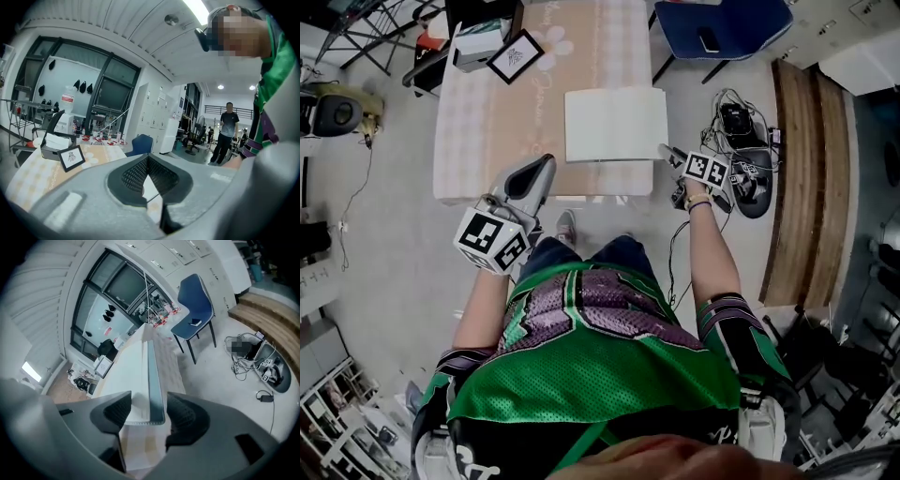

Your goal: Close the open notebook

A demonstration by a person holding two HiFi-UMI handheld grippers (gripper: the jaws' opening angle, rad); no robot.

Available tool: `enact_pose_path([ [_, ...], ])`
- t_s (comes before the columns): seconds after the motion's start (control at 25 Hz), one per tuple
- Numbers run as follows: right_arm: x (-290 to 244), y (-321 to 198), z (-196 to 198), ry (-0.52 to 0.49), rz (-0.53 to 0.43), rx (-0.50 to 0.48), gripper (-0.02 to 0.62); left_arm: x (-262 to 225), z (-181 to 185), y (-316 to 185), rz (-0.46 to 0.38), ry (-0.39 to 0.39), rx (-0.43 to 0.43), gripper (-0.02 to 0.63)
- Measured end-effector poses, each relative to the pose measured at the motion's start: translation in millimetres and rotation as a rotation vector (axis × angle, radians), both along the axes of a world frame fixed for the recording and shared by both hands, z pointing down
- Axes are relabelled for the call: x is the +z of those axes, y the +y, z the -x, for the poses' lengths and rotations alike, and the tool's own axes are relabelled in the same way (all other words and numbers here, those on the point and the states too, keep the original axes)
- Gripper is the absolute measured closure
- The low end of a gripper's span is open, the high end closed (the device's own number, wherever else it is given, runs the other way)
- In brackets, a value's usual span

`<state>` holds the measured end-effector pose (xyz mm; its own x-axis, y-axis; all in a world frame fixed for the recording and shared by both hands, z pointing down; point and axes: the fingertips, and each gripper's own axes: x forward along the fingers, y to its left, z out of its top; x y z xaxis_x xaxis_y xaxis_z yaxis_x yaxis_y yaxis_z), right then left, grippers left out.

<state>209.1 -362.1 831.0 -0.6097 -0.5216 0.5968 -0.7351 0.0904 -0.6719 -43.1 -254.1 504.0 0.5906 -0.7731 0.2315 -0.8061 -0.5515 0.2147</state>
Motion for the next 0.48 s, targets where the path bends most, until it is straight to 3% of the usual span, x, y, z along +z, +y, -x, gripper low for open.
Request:
enact_pose_path([
  [0.32, 1, 2, 4, -0.055, 0.011, 0.01, 0.373, 3, 3, 0, 0.005, -0.002, 0.001, 0.593],
  [0.48, -11, 3, -3, -0.053, -0.026, 0.021, 0.435, -1, 3, 2, -0.003, 0.001, 0.006, 0.593],
])
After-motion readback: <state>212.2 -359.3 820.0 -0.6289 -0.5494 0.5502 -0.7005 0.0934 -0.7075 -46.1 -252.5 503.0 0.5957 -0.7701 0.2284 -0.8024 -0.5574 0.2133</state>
